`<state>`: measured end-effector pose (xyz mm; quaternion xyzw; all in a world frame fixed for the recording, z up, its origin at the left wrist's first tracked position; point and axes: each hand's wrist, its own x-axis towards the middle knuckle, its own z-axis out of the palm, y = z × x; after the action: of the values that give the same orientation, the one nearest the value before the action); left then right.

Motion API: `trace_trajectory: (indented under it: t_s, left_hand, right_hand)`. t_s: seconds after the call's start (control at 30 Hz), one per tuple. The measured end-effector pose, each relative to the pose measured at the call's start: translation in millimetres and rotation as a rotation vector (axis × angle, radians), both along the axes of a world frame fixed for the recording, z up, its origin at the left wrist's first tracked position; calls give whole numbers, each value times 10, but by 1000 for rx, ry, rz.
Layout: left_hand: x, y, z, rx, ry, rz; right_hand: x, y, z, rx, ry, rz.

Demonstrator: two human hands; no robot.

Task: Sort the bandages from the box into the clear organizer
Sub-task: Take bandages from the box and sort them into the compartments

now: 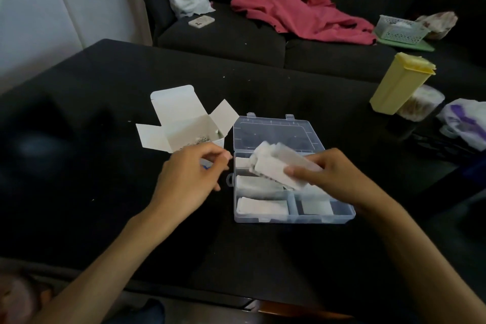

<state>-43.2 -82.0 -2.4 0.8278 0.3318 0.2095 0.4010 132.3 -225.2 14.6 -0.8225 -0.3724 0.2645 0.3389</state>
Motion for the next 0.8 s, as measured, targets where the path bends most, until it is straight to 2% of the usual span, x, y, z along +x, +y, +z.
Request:
trace_trajectory:
  t_s: [0.13, 0.2, 0.3, 0.47, 0.63, 0.8]
  left_hand:
    - [31, -85, 111, -480, 84, -157]
    - [41, -157, 126, -583, 61, -239]
    - [86, -200, 89, -566, -44, -155]
    - [168, -244, 25, -526, -102, 3]
    - [206, -281, -32, -495, -150, 33]
    - [165, -257, 42, -612, -168, -5]
  right_hand:
    - [-37, 26, -47, -2, 376, -117]
    - [-68, 35, -54, -8, 485, -110]
    - [-125, 53, -43, -40, 552, -77]
    - [-261, 98, -30, -113, 439, -1]
    - [-350, 140, -92, -77, 291, 55]
    - [-265, 104, -58, -23, 395, -65]
